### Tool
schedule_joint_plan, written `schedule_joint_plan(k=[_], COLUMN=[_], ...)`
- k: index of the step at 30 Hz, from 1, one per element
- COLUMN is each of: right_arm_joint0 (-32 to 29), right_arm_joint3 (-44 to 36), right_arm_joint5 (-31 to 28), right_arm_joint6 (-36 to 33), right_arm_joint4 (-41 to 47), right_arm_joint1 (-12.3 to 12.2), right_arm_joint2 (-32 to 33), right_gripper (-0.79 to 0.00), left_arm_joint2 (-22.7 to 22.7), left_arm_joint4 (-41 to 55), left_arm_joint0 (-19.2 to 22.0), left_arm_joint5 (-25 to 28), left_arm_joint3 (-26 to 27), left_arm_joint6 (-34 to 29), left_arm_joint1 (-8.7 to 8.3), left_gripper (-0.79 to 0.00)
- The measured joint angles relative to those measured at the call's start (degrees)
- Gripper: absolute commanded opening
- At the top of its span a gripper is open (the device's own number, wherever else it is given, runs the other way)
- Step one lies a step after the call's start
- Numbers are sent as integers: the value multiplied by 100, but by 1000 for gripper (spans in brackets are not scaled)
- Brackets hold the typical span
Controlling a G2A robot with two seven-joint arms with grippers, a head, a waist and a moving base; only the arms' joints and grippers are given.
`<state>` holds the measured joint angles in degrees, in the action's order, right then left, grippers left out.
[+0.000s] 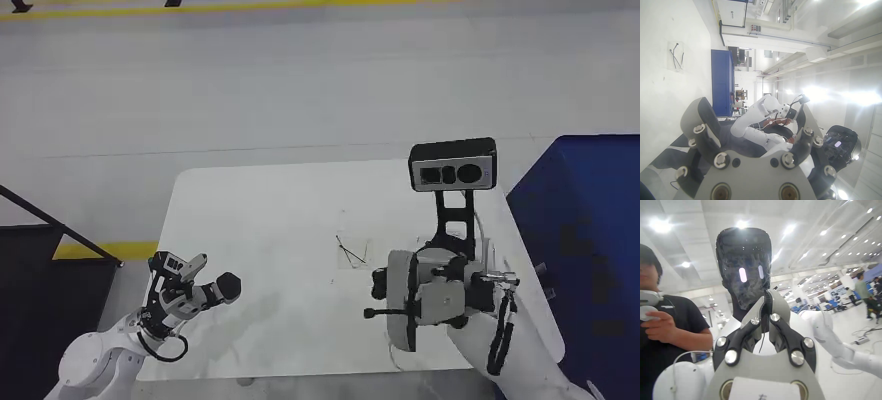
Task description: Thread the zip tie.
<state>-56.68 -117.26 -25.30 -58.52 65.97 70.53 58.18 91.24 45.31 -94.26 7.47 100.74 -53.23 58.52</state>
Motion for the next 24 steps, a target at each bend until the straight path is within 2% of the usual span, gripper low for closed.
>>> schedule_joint_plan(k=[5,13,17,20,24], right_arm_joint0=[-52,-6,118,130,58], right_arm_joint3=[157,91,-188,-339,-537], right_arm_joint5=[169,79,-502,-1114,-1714], right_arm_joint6=[80,36,-202,-65,250], right_arm_joint4=[236,78,-1454,-2374,-3107], right_arm_joint1=[81,77,78,93,102], right_arm_joint2=[-297,-230,-29,202,544], right_gripper=[-785,-785,-785,-785,-785], left_arm_joint2=[0,0,0,0,0], left_arm_joint4=[0,0,0,0,0], left_arm_joint0=[0,0,0,0,0], left_arm_joint5=[0,0,0,0,0], left_arm_joint3=[0,0,0,0,0], left_arm_joint6=[0,0,0,0,0], left_arm_joint1=[0,0,0,0,0], left_gripper=[0,0,0,0,0])
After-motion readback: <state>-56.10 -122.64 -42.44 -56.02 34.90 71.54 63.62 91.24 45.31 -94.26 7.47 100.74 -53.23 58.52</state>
